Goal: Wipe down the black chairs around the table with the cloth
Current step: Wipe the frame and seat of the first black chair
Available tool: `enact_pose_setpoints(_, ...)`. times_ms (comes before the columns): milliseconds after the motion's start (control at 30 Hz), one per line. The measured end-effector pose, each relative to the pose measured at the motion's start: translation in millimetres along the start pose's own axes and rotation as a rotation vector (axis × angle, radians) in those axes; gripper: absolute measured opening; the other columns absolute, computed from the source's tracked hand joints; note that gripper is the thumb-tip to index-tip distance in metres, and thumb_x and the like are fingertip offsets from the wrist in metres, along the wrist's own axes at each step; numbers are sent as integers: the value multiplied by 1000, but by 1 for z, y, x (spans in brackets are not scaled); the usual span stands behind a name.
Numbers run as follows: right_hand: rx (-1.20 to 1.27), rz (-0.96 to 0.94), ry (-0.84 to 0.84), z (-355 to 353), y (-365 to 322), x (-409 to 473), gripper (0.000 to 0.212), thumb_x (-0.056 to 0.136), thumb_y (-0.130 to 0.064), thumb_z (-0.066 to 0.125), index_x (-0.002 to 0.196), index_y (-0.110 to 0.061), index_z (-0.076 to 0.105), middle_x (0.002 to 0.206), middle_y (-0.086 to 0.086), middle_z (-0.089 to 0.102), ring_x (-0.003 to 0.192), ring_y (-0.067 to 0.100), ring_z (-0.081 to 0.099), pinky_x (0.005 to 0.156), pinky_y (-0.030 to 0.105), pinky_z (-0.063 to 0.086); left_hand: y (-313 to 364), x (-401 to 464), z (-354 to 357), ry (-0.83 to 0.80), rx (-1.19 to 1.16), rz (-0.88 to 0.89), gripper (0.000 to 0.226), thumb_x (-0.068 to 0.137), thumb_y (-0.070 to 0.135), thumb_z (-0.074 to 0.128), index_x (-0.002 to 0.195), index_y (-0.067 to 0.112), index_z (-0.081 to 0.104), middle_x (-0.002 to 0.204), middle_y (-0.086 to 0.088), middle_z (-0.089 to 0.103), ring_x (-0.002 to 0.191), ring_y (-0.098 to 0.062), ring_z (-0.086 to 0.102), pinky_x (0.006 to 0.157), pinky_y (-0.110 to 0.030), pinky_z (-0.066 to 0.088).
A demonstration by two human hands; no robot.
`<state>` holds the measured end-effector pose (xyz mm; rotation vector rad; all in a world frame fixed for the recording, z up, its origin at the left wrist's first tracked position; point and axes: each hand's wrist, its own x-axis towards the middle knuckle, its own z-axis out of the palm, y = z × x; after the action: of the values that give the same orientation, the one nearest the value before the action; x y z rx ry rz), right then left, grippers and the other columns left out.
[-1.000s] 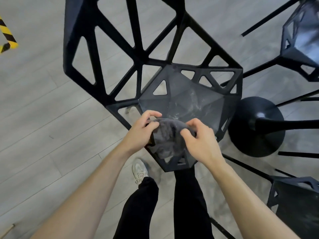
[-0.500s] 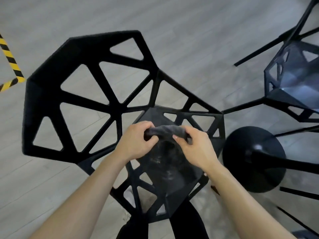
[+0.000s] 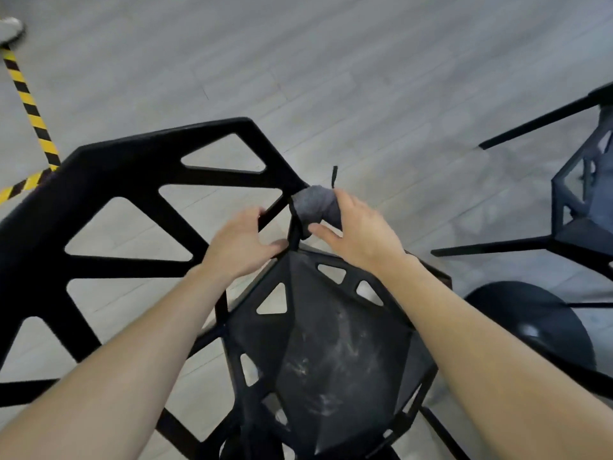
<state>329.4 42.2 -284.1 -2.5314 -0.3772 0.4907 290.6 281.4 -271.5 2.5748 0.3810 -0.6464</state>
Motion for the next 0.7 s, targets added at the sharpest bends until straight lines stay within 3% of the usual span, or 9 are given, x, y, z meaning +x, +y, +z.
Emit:
enact_pose_setpoints(67,-58,-15,62,8,0,7,56,97,-61,65,127,-17,48,108,2,67,92,31,67,73,47,56,10,22,7,-13,-14,-8,28,94,53,73,88,29,60,83,5,66,89,-24,68,74,-39,52)
enact_pose_setpoints(167,1,62,184,14,10,2,53,97,-63,64,122,-21,44,86,4,69,74,37,68,63,47,56,28,41,17,146,-16,13,46,103,37,63,62,26,47,63,4,53,67,-28,57,63,-35,38)
enact_pose_setpoints(267,30,142,212,6,32,-22,48,100,-67,51,110,-21,41,77,5,66,70,40,64,61,48,54,33,50,22,169,-12,70,50,103,33,63,57,25,44,56,1,51,56,-24,49,57,-35,33)
enact_pose_setpoints(367,102,284,227,-2,44,-35,38,106,-63,41,100,-24,42,73,-2,60,67,26,59,59,44,49,51,58,20,127,-28,112,51,103,33,63,57,22,44,56,-3,52,55,-25,52,51,-35,32)
enact_pose_setpoints(533,143,445,472,-11,53,-9,42,113,-53,35,97,-21,58,93,-3,52,80,13,56,72,34,40,86,91,17,130,20,290,52,102,32,60,55,20,41,54,-4,46,54,-29,51,48,-33,27)
enact_pose_setpoints(600,138,457,535,-11,57,2,39,113,-51,33,107,-22,57,94,-3,56,84,20,60,76,36,44,97,105,16,148,51,314,49,102,36,60,58,21,44,60,-4,51,60,-31,56,49,-33,30)
enact_pose_setpoints(700,187,436,630,-11,66,6,27,113,-50,35,132,-31,43,84,-1,67,81,30,67,74,46,55,112,123,16,199,89,338,46,103,41,59,62,22,48,68,-5,57,64,-30,59,48,-31,33)
